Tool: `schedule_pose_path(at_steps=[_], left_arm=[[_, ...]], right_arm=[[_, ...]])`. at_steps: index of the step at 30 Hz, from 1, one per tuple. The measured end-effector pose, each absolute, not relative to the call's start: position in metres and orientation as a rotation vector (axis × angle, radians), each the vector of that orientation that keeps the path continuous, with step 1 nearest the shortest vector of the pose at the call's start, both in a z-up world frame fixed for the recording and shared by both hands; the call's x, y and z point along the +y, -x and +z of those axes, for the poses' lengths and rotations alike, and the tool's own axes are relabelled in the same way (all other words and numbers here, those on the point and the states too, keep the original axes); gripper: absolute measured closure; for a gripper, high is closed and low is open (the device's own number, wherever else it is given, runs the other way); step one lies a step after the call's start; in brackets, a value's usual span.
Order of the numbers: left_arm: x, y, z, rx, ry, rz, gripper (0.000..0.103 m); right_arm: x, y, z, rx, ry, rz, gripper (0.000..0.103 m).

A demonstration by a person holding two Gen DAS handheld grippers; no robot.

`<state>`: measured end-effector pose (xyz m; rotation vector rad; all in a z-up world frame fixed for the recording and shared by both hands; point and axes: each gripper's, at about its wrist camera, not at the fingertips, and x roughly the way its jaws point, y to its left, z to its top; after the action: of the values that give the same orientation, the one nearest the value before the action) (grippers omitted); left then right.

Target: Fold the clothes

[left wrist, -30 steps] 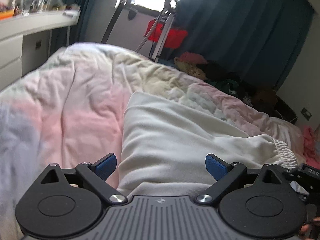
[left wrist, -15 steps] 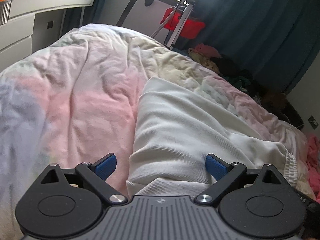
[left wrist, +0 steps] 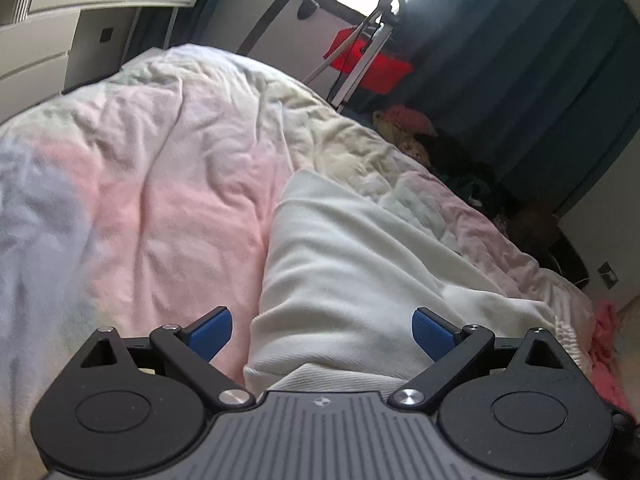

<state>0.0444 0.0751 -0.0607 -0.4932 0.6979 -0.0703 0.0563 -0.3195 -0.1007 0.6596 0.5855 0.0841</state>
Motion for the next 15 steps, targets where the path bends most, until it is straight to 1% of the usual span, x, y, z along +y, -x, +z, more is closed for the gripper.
schedule_pose_path(at_steps=[4, 10, 13, 15], left_arm=[[0.077, -0.047, -0.062, 0.707, 0.487, -0.035, 0.005], [0.094, -0.057, -0.077, 0.748, 0.582, 0.003, 0.005], [0.097, -0.061, -0.086, 0.775, 0.631, -0.025, 0.004], [0.099, -0.064, -0.091, 0.792, 0.673, -0.044, 0.004]], right_arm=[[-0.319, -0.058, -0.101, 0.588, -0.645, 0.084, 0.068], [-0.324, -0.067, -0.116, 0.659, -0.688, 0.074, 0.068], [-0.327, -0.071, -0.127, 0.688, -0.757, 0.057, 0.063], [-0.330, -0.073, -0.131, 0.692, -0.792, 0.052, 0.059]])
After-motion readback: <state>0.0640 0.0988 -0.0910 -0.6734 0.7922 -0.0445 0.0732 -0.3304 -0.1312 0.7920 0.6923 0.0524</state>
